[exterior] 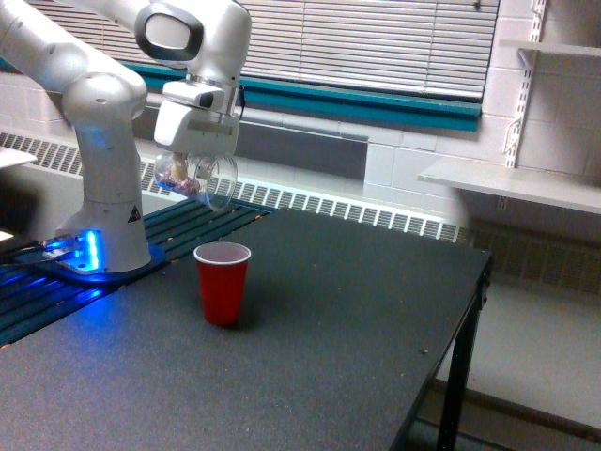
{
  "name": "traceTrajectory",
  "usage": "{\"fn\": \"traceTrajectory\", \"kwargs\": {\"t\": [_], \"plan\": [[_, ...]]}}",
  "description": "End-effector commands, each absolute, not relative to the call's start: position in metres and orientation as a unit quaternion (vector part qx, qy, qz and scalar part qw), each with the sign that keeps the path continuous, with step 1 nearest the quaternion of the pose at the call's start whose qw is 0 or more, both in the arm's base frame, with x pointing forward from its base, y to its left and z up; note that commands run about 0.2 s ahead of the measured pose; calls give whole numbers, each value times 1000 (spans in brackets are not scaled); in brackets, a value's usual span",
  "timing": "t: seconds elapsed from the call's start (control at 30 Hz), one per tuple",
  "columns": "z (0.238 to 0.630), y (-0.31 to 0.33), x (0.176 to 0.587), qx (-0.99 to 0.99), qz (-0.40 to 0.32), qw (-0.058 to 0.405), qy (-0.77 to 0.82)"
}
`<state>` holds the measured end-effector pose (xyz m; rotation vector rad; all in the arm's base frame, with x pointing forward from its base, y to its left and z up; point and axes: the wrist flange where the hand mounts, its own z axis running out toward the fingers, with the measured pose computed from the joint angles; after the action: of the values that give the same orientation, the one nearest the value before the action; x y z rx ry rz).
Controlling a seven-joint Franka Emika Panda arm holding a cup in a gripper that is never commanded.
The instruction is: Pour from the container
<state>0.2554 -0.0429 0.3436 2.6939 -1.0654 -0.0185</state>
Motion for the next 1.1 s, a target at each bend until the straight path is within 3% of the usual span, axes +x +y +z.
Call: {"fn": "traceTrajectory", "kwargs": {"t": [0.03, 1.1], "plan": [[329, -34, 246, 920, -20, 139, -366], [318, -39, 246, 920, -36, 180, -347]]}}
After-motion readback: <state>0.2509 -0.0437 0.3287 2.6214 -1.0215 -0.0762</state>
